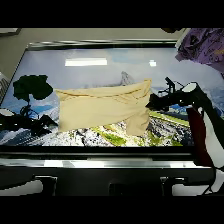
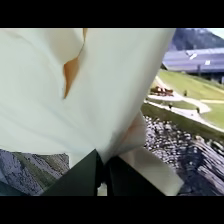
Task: Fold the clothes and pants, and hang the long-sleeved shirts on hangers.
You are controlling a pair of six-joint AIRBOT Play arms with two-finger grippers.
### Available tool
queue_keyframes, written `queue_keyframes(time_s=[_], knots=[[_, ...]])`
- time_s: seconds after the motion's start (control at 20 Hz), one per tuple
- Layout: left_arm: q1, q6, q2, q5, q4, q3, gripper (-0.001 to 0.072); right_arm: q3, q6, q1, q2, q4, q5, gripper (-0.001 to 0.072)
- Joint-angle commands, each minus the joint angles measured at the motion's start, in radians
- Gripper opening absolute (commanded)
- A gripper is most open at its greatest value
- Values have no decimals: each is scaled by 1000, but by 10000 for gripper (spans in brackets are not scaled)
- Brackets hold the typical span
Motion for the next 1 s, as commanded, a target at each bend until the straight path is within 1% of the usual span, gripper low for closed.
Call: queue_keyframes(time_s=[0.0,0.15,0.25,0.3,0.35,0.4,0.55,0.6,0.7,0.75,0.95], knots=[[-47,36,-21,42,-78,-24,603,0,12,1,29,2,24,35],[-91,37,-53,46,-86,-24,597,0,23,1,32,2,50,35],[-115,21,-72,60,-89,-24,587,0,23,1,41,2,54,35],[-124,22,-76,64,-100,-24,411,0,26,1,49,1,53,35],[-127,23,-76,67,-112,-20,103,0,29,1,60,2,50,35],[-127,26,-74,67,-128,-9,15,0,29,1,74,2,43,34],[-128,22,-44,55,-142,98,15,35,11,1,130,0,19,34],[-128,22,-20,55,-141,159,14,72,-9,1,146,0,23,34],[-127,21,40,56,-122,306,14,187,-2,1,193,-35,23,34],[-127,19,80,56,-97,400,14,252,6,1,220,-62,32,34],[-127,-78,262,55,101,760,13,489,42,1,392,-208,109,34]])
